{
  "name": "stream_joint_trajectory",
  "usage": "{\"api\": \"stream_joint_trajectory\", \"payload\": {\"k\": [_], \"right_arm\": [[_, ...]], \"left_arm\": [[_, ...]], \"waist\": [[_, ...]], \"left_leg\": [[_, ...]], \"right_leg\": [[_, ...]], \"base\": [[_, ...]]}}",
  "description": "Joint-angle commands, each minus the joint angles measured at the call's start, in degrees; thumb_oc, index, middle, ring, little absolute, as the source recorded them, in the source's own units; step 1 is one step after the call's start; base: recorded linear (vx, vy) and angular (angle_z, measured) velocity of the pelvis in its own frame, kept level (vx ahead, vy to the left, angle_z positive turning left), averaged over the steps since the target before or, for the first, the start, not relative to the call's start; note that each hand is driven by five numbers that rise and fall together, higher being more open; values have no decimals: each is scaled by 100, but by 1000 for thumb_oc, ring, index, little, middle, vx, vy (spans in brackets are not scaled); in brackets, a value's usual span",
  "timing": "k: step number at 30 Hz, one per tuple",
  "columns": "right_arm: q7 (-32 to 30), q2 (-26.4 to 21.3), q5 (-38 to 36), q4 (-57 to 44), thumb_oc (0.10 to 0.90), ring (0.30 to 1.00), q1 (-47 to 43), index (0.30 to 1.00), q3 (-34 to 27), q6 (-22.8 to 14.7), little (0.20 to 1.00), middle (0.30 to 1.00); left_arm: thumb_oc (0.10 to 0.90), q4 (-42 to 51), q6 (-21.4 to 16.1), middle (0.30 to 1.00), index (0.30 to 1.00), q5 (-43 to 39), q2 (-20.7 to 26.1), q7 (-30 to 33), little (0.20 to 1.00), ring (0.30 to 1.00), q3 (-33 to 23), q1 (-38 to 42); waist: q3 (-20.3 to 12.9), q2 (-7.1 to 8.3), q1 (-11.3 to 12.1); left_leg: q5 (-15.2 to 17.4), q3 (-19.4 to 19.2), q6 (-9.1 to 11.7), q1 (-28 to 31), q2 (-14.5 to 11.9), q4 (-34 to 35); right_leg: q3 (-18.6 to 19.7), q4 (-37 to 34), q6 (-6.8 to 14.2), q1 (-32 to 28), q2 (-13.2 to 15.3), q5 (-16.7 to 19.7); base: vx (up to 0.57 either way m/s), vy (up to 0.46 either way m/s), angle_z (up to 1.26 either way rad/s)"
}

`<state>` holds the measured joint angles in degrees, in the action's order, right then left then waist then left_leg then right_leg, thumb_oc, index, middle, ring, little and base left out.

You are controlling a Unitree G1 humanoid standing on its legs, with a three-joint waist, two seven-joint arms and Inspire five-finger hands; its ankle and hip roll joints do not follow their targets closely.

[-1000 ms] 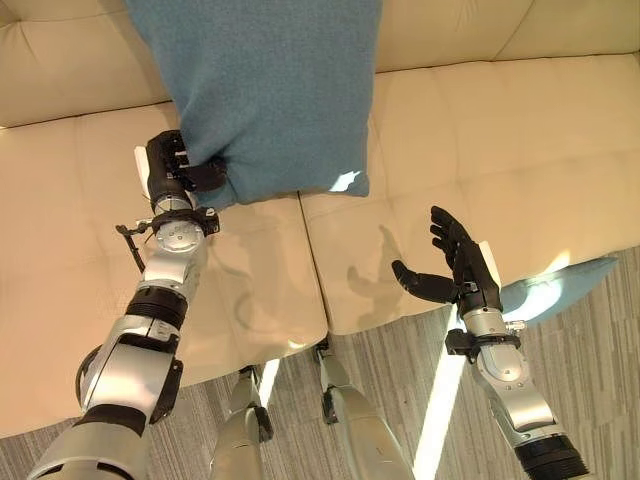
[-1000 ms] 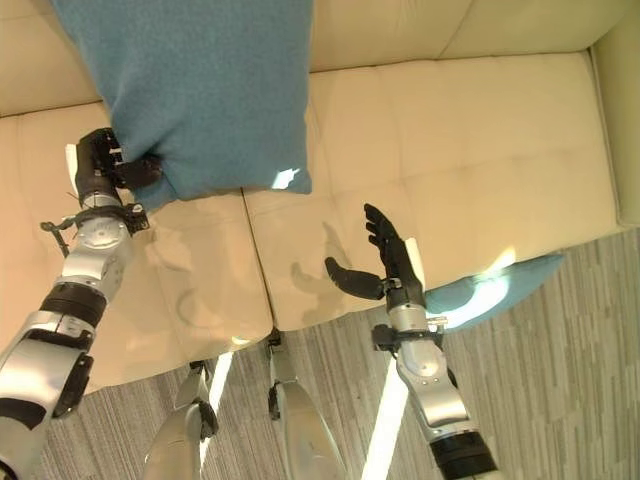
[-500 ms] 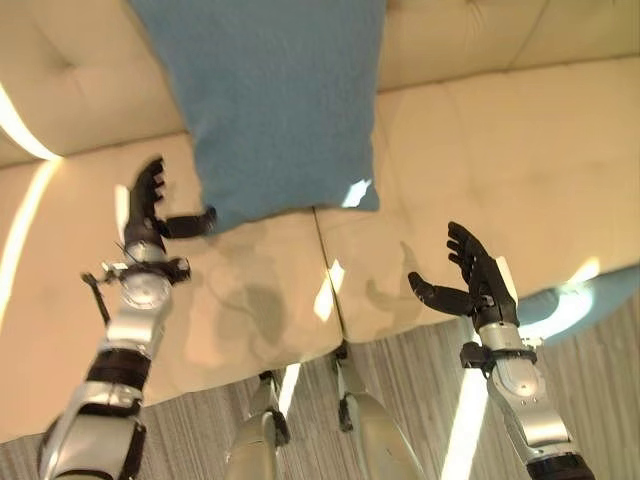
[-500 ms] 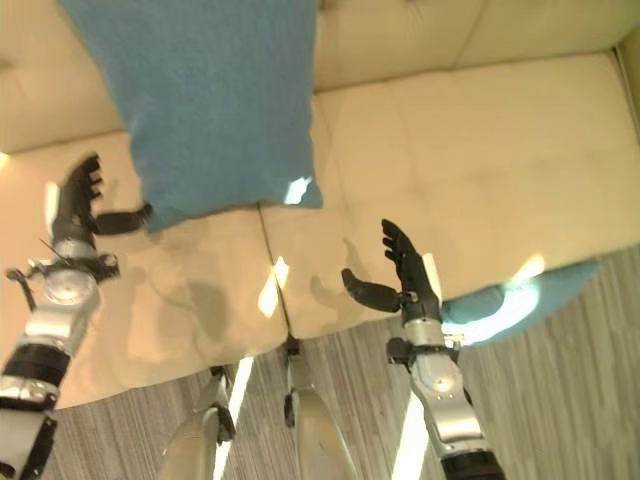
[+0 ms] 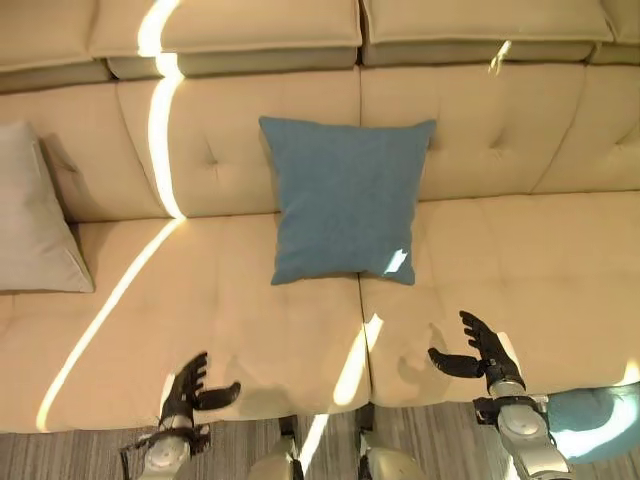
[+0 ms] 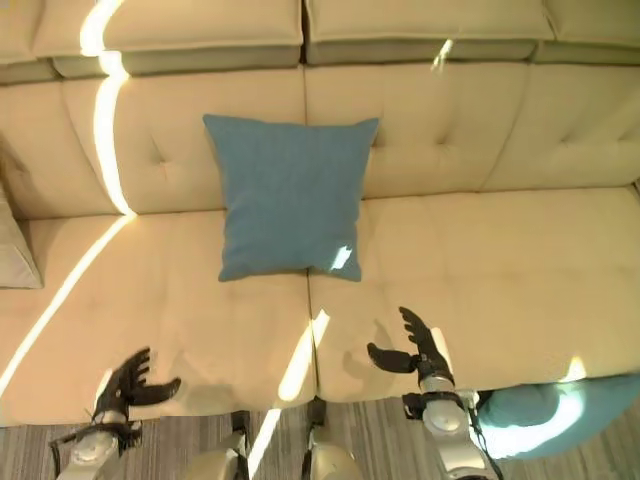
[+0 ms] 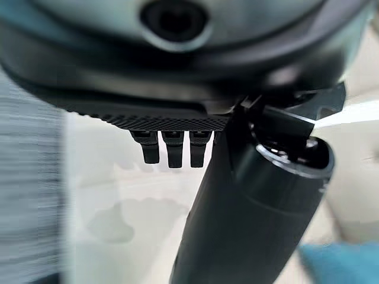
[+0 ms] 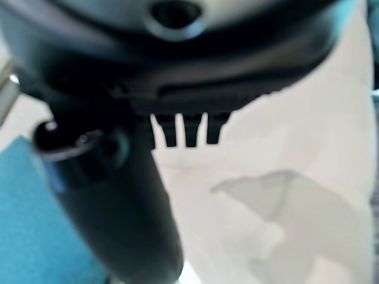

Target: Pick up all the scattered cushions and arrange them neatly on the sofa.

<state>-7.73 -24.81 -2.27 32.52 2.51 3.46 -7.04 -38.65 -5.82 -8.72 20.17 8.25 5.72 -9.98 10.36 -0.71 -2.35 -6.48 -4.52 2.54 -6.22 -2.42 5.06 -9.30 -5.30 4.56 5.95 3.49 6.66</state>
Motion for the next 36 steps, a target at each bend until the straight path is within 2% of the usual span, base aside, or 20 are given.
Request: {"api": "stream_joint_trajectory", "payload": {"k": [1,6,8,14,15,16,18,20,21,22,23,24,26,29,31,32,33,34,36], "right_arm": [[-113,3,212,-77,800,900,34,900,45,-240,900,900],[-193,218,293,1222,800,900,-69,900,308,-82,900,900],[-214,263,251,1369,800,900,-71,900,314,-84,900,900],[-298,422,-3,2301,800,900,-125,900,326,-41,900,900],[-312,425,77,2565,800,900,-191,900,398,11,900,900],[-312,427,77,2569,800,900,-198,900,397,9,900,900],[-344,401,164,2871,800,900,-296,900,413,75,900,900],[-344,399,164,2876,800,900,-301,900,413,73,900,900],[-348,386,218,3112,800,900,-447,900,408,116,900,900],[-348,386,218,3112,800,900,-447,900,408,116,900,900],[-335,388,242,3260,800,900,-474,900,384,173,900,900],[-367,389,262,3343,800,900,-525,900,392,185,900,900],[-374,421,276,3429,800,900,-560,900,379,242,900,900],[-425,526,321,3577,800,900,-630,900,397,316,900,900],[-427,577,352,3622,800,900,-651,900,420,344,900,900],[-439,645,404,3646,800,900,-726,900,460,402,900,900],[-439,646,405,3647,800,900,-729,900,460,402,900,900],[-419,674,371,3711,800,900,-740,900,507,417,900,900],[-411,685,371,3755,800,900,-738,900,545,401,900,900]], "left_arm": [[800,-119,-173,900,900,446,203,-87,900,900,-61,373],[800,-1023,-30,900,900,771,-28,-34,900,900,139,367],[800,-1192,-24,900,900,801,-50,8,900,900,151,390],[800,-1473,-45,900,900,896,-22,106,900,900,305,601],[800,-1520,-40,900,900,896,-52,105,900,900,311,665],[800,-1522,-41,900,900,896,-50,105,900,900,310,670],[800,-1640,-56,900,900,869,-128,93,900,900,331,759],[800,-1644,-58,900,900,869,-131,93,900,900,331,764],[800,-1835,-71,900,900,832,-266,95,900,900,366,842],[800,-1835,-71,900,900,832,-267,96,900,900,366,843],[800,-1893,-66,900,900,822,-314,102,900,900,407,880],[800,-1920,-56,900,900,827,-331,99,900,900,429,912],[800,-2028,-37,900,900,864,-339,112,900,900,467,972],[800,-2248,-41,900,900,929,-333,180,900,900,487,1103],[800,-2349,-30,900,900,931,-325,181,900,900,458,1149],[800,-2498,-26,900,900,934,-295,223,900,900,421,1236],[800,-2500,-27,900,900,933,-294,223,900,900,420,1240],[800,-2602,12,900,900,1000,-196,222,900,900,408,1285],[800,-2719,44,900,900,1023,-166,216,900,900,376,1269]], "waist": [[-527,295,-19],[-730,346,32],[-722,355,32],[-535,416,0],[-460,471,35],[-475,474,24],[-449,572,-11],[-437,560,-9],[-500,490,-81],[-496,490,-80],[-558,395,-178],[-564,382,-194],[-552,395,-233],[-454,487,-223],[-420,519,-203],[-306,546,-201],[-309,549,-199],[-189,532,-133],[-180,493,-62]], "left_leg": [[498,-28,133,128,-84,-86],[504,19,196,402,-185,-80],[503,37,206,435,-207,-95],[493,126,293,8,-257,-767],[802,145,267,-2,-156,-1146],[792,154,263,-34,-149,-1153],[1290,297,195,66,38,-1751],[1317,299,196,62,27,-1786],[1472,529,203,450,78,-1971],[1474,528,203,454,77,-1971],[1582,642,171,769,96,-1614],[1642,618,145,852,107,-1393],[1742,619,49,936,209,-1116],[1688,656,-57,862,393,-905],[1667,665,-91,829,445,-859],[1587,625,-134,697,477,-875],[1586,622,-135,690,480,-878],[1464,585,-213,483,466,-931],[1319,551,-290,393,455,-846]], "right_leg": [[-114,334,312,-88,86,-685],[-162,285,241,-459,-45,-857],[-161,269,221,-527,-61,-878],[-199,145,122,-595,-85,-903],[-152,188,117,-553,-6,-820],[-161,190,119,-528,0,-813],[-125,275,135,-403,153,-711],[-125,277,134,-413,142,-714],[-37,355,157,-250,156,-621],[-36,354,157,-253,154,-621],[16,445,207,-65,154,-541],[42,458,237,25,176,-473],[95,487,319,218,262,-284],[191,364,513,511,390,94],[202,277,574,588,421,188],[233,245,695,778,479,339],[237,248,696,787,481,340],[286,561,649,756,458,47],[336,1065,530,676,422,-205]], "base": [[2,-31,18],[-13,-68,1],[-34,-77,4],[-137,-48,15],[-123,14,15],[-187,22,10],[-186,66,1],[-116,104,-9],[-114,151,-15],[-187,295,-19],[-118,187,-15],[-168,255,-9],[-171,198,-4],[-200,172,-9],[-221,106,-10],[-266,99,-16],[-432,112,-33],[-341,80,-34],[-344,93,-33]]}}
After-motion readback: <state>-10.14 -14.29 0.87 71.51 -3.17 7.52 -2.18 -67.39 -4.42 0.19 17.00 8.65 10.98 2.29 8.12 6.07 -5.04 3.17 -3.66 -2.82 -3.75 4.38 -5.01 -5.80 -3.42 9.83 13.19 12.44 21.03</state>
